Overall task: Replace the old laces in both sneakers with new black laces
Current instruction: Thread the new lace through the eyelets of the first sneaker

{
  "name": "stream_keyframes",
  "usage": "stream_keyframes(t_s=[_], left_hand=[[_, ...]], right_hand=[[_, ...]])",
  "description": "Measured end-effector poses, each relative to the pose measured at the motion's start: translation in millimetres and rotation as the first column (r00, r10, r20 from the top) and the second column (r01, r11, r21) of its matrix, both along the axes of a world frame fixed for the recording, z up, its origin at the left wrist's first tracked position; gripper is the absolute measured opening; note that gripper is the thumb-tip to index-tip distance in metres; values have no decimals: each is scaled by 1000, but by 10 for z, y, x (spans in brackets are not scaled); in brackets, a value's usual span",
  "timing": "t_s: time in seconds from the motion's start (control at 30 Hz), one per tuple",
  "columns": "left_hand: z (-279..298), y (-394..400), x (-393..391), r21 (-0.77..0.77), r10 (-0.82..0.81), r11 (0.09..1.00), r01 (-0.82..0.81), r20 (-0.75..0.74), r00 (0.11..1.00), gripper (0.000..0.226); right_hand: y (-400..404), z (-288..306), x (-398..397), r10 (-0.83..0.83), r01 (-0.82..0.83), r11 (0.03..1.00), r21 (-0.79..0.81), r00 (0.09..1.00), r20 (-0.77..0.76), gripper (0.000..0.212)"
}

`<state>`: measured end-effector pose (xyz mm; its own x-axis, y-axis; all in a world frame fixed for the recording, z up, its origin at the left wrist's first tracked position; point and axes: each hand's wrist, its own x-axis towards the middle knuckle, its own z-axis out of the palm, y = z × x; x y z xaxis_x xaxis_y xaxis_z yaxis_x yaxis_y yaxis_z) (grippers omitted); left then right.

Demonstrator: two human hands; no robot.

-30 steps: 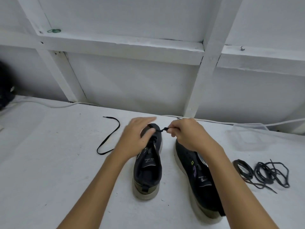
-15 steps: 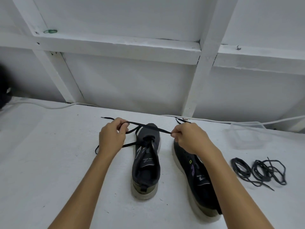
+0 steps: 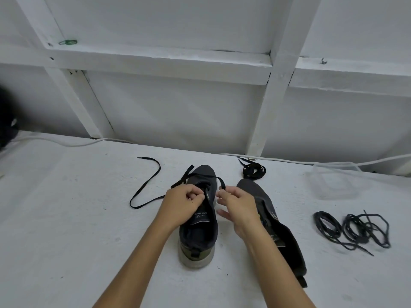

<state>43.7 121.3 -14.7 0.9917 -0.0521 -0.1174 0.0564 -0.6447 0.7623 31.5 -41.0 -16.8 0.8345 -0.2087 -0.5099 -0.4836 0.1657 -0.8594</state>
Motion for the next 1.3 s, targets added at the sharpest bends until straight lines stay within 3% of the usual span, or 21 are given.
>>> stream_keyframes(t_s=[0.17,0.4,0.77,0.9,1.13,1.3], left_hand=[[-46,-19,2,-16,-10,1000,10,-5,1000,8],[-86,-35,6,-161,16,986,-37,-130,991,20],[-111,-34,-11,-229,37,971,-68,-138,990,13],[-91,-46,-13,-220,45,973,-70,-116,992,11],[-63,-110,-9,-80,46,996,-51,-68,997,7],[-18,-28,-36,-143,50,988,-61,-80,996,9]], right_hand=[[75,-146,-20,-94,95,980,172,995,-15,7],[149,-206,-18,-100,87,981,173,993,68,10],[179,-261,-40,-75,59,994,92,982,173,7],[154,-272,-59,20,-14,1000,-25,975,222,8],[82,-327,-87,121,-119,993,-22,980,156,18],[127,-356,-287,149,-129,988,-86,945,291,16]])
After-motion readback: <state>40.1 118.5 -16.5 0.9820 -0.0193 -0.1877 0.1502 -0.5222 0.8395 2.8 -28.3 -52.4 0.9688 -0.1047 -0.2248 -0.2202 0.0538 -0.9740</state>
